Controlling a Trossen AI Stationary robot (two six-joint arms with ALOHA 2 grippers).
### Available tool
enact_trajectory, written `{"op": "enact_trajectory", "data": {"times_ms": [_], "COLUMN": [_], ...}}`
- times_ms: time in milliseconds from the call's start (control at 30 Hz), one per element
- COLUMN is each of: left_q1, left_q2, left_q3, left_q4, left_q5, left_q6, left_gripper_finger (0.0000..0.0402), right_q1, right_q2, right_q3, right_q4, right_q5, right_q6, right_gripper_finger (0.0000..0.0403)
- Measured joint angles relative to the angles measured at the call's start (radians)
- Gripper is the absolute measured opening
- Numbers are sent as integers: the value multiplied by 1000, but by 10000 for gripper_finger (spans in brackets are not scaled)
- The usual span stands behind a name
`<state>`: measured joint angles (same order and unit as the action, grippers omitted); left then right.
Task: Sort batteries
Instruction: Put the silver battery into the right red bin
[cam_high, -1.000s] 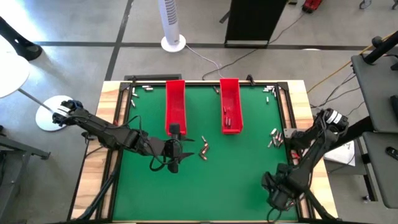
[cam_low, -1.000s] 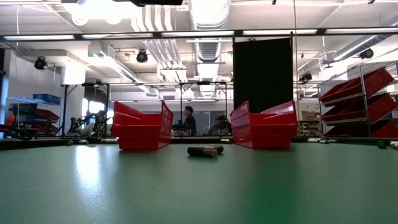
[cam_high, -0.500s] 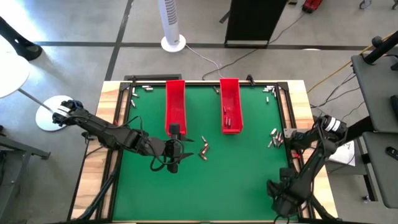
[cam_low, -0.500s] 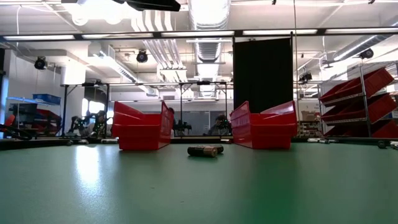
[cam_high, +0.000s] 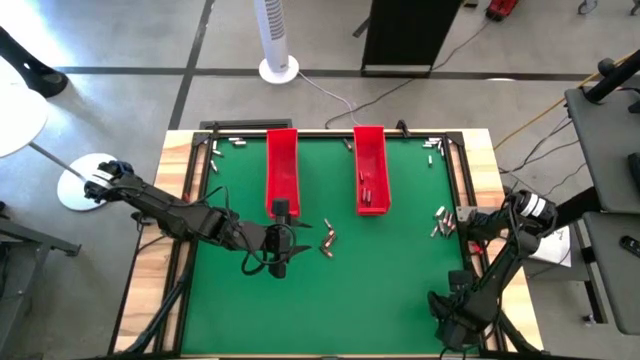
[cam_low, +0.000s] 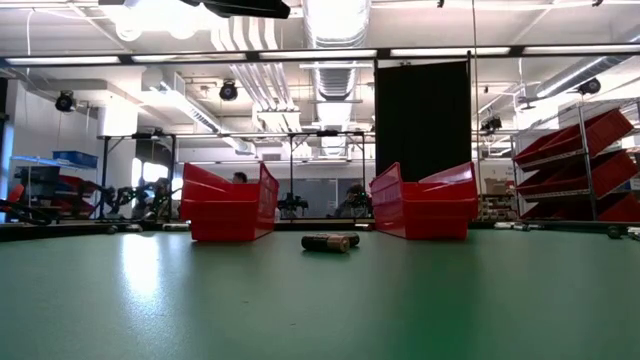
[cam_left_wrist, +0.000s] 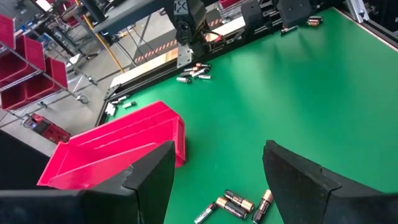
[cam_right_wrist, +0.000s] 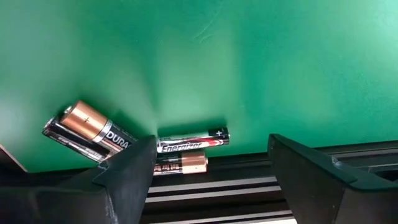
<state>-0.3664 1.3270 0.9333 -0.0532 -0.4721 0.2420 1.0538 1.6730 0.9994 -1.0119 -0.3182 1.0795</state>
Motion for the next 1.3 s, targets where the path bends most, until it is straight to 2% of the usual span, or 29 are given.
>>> {"op": "enact_trajectory", "data": {"times_ms": [333, 900, 1300], "left_q1": [0, 0, 0], "left_q2": [0, 0, 0], "left_q3": [0, 0, 0], "left_q4": [0, 0, 0], "left_q5": [0, 0, 1], "left_q6": [0, 0, 0], "left_gripper_finger": [222, 222, 222], "right_q1": [0, 0, 0], "right_q2": [0, 0, -1], "right_q3": [-11, -43, -64], "right_q4": [15, 62, 88], "right_q5": [-31, -56, -56], "right_q6": [-7, -24, -62], "right_gripper_finger": [282, 318, 289]}}
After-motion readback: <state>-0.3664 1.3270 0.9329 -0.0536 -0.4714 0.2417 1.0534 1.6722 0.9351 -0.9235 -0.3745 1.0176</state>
